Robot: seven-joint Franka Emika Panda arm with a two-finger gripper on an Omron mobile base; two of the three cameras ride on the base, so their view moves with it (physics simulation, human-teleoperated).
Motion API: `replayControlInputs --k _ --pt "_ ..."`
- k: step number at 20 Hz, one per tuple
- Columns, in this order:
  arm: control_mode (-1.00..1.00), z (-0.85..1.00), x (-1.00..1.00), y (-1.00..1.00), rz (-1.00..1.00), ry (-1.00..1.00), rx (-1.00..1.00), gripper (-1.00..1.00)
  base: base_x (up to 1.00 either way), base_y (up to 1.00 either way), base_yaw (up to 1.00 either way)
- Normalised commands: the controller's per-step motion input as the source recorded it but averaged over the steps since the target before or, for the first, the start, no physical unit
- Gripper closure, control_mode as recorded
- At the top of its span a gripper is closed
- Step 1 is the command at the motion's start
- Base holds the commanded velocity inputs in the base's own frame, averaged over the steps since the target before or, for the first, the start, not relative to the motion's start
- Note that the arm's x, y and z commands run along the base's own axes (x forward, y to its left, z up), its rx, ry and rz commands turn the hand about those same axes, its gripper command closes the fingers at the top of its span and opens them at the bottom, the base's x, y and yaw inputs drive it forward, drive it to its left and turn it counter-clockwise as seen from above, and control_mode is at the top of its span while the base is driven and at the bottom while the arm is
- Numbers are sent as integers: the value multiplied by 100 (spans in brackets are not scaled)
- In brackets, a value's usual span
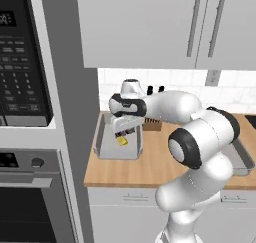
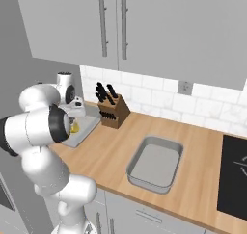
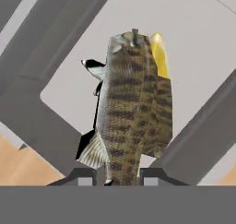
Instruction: Place one lemon wedge and one fish in each tupperware on the nearby counter, to pack two identical lunches.
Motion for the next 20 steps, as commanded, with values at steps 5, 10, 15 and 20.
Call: replayControlInputs --k 5,10,15,20 --pt "-100 -78 75 36 11 1 -2 100 0 0 0" --pt "-100 -29 44 23 8 1 -1 100 0 0 0" --pt "-100 0 -63 0 0 -8 0 100 0 0 0" --pt "-100 -4 -62 0 0 -9 0 100 0 0 0"
